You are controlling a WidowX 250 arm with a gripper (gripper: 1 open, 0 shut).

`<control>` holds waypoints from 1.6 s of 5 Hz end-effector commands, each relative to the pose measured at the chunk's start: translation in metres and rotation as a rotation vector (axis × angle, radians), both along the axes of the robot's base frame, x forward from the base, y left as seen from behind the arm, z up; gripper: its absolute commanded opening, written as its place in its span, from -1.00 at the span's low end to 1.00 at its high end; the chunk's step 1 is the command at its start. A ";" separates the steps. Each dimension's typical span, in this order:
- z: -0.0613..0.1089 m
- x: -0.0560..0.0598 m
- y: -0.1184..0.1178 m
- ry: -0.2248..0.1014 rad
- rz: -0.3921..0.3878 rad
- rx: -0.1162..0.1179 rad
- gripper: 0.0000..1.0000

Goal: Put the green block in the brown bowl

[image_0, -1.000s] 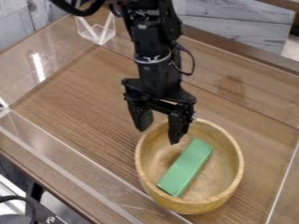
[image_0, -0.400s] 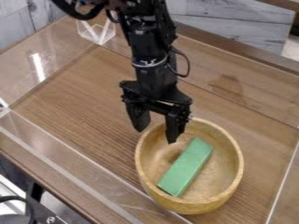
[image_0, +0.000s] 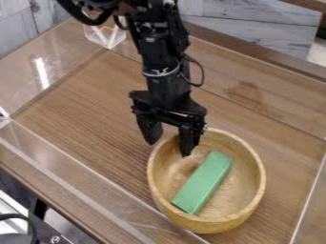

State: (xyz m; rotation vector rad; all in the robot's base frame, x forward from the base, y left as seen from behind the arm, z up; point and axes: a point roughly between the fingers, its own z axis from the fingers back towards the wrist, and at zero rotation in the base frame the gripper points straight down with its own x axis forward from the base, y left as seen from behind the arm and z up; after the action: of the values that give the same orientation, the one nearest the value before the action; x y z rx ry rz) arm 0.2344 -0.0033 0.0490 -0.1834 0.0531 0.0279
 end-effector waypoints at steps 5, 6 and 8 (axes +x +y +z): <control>0.000 0.009 0.013 -0.024 0.028 -0.002 1.00; -0.001 0.009 0.014 -0.019 0.032 -0.004 1.00; -0.002 0.009 0.017 -0.010 0.039 -0.008 1.00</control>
State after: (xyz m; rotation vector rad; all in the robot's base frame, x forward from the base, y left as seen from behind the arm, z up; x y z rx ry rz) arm 0.2312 0.0088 0.0368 -0.1987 0.0897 0.0572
